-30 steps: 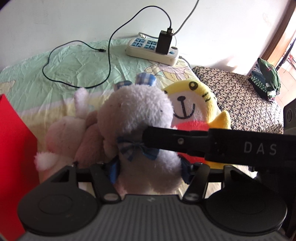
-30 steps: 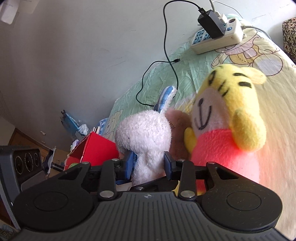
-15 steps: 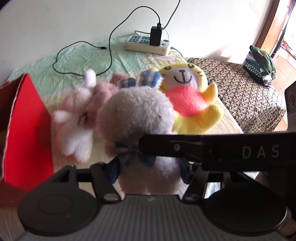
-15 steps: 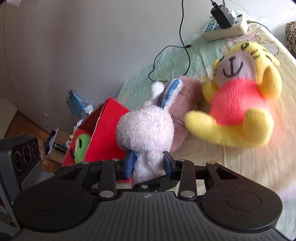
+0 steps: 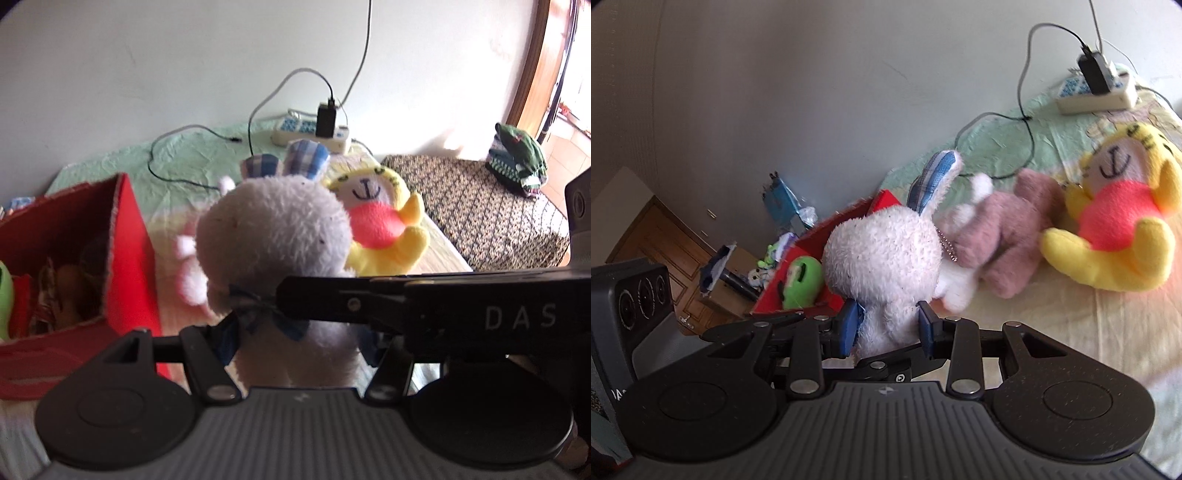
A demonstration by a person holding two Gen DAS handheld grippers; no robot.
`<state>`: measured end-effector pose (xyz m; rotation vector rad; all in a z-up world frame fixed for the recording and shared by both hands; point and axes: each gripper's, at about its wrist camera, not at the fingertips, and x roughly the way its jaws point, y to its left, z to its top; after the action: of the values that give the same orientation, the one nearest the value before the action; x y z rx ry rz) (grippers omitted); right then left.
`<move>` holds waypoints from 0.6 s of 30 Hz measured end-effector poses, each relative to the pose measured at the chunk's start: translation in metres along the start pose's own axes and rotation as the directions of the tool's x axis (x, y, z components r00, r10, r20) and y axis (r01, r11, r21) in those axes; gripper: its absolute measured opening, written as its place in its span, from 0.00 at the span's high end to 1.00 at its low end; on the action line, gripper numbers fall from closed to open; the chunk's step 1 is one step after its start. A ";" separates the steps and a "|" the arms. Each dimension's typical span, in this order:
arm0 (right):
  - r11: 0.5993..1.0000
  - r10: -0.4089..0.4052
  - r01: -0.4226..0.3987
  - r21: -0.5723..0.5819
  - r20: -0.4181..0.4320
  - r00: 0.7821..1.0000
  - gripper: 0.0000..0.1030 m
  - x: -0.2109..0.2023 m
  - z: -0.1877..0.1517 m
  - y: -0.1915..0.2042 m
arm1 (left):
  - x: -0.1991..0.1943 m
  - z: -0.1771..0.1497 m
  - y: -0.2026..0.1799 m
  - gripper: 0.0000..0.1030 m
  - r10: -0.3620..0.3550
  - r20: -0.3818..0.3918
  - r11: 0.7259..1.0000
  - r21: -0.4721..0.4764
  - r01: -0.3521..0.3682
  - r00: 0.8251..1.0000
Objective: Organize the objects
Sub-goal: 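Carry the white bunny into the red box and release it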
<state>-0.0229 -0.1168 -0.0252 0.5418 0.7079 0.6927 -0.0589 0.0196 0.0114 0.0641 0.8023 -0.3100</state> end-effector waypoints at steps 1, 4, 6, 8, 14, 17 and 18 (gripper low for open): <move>1.000 0.002 -0.002 -0.014 0.013 1.000 0.64 0.002 0.001 0.007 | -0.006 0.001 0.003 0.41 0.002 0.017 1.000 0.007 -0.002 1.000; 1.000 0.006 -0.005 -0.028 0.043 0.999 0.64 0.012 0.002 0.026 | -0.021 0.004 0.017 0.41 0.015 0.061 0.999 0.029 -0.017 0.998; 0.999 0.009 -0.008 -0.036 0.048 0.999 0.64 0.022 0.003 0.038 | -0.028 0.006 0.031 0.41 0.017 0.078 0.999 0.026 -0.019 0.997; 0.999 0.012 -0.010 -0.046 0.048 0.999 0.64 0.036 0.006 0.049 | -0.034 0.008 0.048 0.41 0.016 0.090 1.000 0.016 -0.017 0.996; 0.998 0.046 -0.044 -0.047 0.050 0.998 0.64 0.086 0.019 0.081 | -0.051 0.014 0.104 0.41 0.053 0.130 0.998 0.008 -0.055 0.990; 0.998 0.047 -0.046 -0.046 0.038 0.998 0.64 0.114 0.023 0.091 | -0.053 0.016 0.135 0.41 0.062 0.133 0.998 -0.015 -0.061 0.989; 0.998 0.047 -0.045 -0.041 0.033 0.998 0.64 0.122 0.024 0.095 | -0.052 0.017 0.146 0.41 0.063 0.129 0.998 -0.023 -0.061 0.990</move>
<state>0.0265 0.0287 0.0036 0.5327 0.6499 0.7375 -0.0379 0.1684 0.0516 0.0506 0.6732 -0.2448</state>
